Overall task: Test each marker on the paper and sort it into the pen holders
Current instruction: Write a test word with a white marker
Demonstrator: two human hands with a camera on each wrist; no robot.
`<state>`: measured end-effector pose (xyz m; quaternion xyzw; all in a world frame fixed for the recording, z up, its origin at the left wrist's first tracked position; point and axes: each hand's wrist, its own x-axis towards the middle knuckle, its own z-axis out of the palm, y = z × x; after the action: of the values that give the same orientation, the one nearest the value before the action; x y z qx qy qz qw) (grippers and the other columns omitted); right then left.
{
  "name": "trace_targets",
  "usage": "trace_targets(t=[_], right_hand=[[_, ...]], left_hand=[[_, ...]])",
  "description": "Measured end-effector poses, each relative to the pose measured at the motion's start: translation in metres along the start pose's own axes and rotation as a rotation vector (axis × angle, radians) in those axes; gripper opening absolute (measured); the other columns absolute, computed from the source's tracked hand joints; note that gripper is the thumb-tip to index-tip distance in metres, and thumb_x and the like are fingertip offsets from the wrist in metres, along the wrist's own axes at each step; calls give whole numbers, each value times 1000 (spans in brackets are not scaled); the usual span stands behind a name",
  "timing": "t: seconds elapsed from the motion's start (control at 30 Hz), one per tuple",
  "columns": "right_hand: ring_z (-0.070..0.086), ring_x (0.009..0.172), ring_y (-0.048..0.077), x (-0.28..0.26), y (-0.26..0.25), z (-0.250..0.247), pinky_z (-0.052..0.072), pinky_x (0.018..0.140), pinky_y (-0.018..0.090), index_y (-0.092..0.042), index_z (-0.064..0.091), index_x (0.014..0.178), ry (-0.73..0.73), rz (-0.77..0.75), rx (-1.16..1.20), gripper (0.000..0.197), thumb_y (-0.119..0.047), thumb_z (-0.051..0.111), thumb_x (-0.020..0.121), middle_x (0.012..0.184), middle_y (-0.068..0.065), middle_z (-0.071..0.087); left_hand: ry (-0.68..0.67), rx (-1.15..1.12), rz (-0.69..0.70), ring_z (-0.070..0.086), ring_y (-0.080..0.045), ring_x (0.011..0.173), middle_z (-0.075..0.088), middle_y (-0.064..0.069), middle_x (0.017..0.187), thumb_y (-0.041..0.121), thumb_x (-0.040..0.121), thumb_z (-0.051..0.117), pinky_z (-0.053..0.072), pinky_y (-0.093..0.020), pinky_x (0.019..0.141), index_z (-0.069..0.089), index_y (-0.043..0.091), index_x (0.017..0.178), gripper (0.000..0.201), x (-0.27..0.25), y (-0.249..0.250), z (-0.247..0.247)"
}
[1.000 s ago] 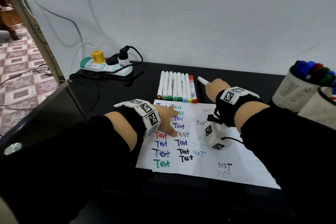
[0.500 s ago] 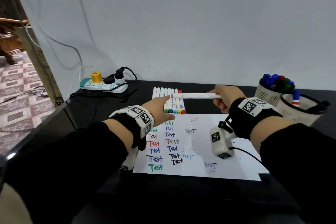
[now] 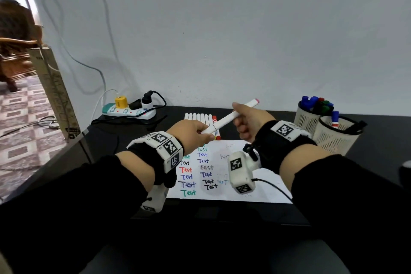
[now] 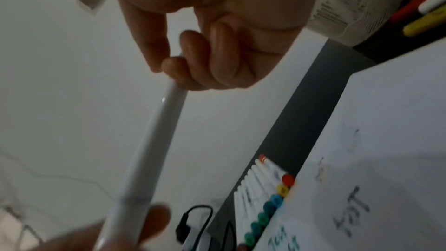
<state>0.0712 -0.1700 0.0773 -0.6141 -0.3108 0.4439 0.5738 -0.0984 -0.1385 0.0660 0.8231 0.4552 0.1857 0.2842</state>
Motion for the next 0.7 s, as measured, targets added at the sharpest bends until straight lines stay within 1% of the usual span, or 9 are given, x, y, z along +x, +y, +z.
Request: trace_targets(t=[0.07,0.13,0.2,0.27,0.37,0.43,0.53,0.63,0.7], right_hand=[[33,35,9,-9,6,11,24,34,15,-13,51,66,4,-40,-130,37,-40,63,88,48,-1,45],[33,36,10,-15,10,18,26,34,16,-12,51,63,23,-77,-231,40,-41,64,88,51,0,45],[32,33,10,-18,12,21,26,33,16,-12,50,60,27,-91,-230,40,-36,62,90,50,1,44],[31,31,9,-21,12,23,25,33,17,-10,49,59,23,-102,-189,39,-28,59,92,48,2,42],[31,30,9,-21,11,24,26,33,17,-10,49,57,24,-150,-183,38,-25,58,91,45,2,42],[32,29,9,-20,11,24,27,32,17,-10,49,57,16,-174,-162,38,-25,58,91,43,1,41],[30,28,8,-23,13,24,25,31,16,-10,48,59,12,-175,-75,35,-21,60,90,43,2,40],[27,27,8,-28,13,25,22,31,14,-10,48,62,35,-131,-57,32,-20,62,89,43,2,39],[27,26,7,-29,14,26,23,31,14,-10,49,62,58,-98,-66,32,-22,65,87,45,2,39]], left_hand=[[-1,-46,3,53,-11,69,60,6,73,35,87,64,42,-19,60,62,24,92,12,-3,2,2],[-11,-43,17,53,-9,66,60,6,70,36,86,63,42,-19,59,62,23,84,14,-5,4,3],[-17,-28,17,54,-8,65,62,7,69,37,88,61,45,-21,64,63,23,76,19,-6,4,3],[-30,-57,13,56,-9,64,62,7,67,36,90,58,48,-27,71,60,25,70,22,-6,4,2],[-78,-142,11,57,-6,59,62,6,65,31,92,56,51,-31,80,59,19,71,25,-7,5,-1],[-105,-196,19,60,-10,64,63,3,67,29,92,56,52,-36,86,59,15,72,25,-6,6,-3],[-139,-274,14,61,-15,69,62,2,67,28,92,56,50,-41,89,61,14,75,22,-7,4,-4],[-113,-289,12,59,-9,66,62,5,69,25,92,57,51,-33,85,62,22,75,17,-9,1,-1],[-60,-229,27,58,-6,66,63,7,70,27,91,59,50,-28,83,62,25,78,14,-11,0,1]])
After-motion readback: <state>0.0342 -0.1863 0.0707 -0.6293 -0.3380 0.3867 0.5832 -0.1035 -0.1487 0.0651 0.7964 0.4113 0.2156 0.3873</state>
